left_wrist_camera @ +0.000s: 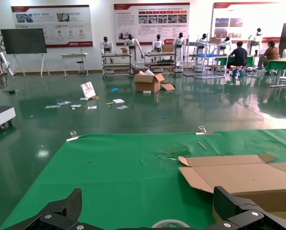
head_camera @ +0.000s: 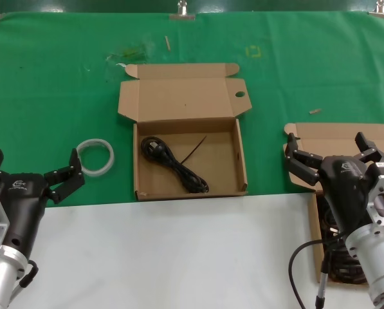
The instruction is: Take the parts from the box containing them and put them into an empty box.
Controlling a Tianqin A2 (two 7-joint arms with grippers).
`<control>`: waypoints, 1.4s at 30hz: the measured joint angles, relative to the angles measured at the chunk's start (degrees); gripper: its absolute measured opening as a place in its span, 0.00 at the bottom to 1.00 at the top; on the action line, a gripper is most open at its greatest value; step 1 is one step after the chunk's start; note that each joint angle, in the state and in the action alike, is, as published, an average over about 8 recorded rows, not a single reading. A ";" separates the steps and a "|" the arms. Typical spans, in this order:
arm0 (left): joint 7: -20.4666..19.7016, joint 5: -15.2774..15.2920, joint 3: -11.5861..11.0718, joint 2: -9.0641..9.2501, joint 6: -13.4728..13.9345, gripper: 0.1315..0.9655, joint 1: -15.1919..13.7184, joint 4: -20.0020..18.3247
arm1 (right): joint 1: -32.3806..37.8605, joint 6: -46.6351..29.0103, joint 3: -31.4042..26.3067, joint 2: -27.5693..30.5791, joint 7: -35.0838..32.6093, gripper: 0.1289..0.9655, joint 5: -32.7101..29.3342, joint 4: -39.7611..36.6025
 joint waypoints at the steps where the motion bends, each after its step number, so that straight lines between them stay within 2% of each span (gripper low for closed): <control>1: 0.00 0.00 0.00 0.00 0.00 1.00 0.00 0.00 | 0.00 0.00 0.00 0.00 0.00 1.00 0.00 0.00; 42: 0.00 0.00 0.00 0.00 0.00 1.00 0.00 0.00 | 0.00 0.00 0.00 0.00 0.00 1.00 0.00 0.00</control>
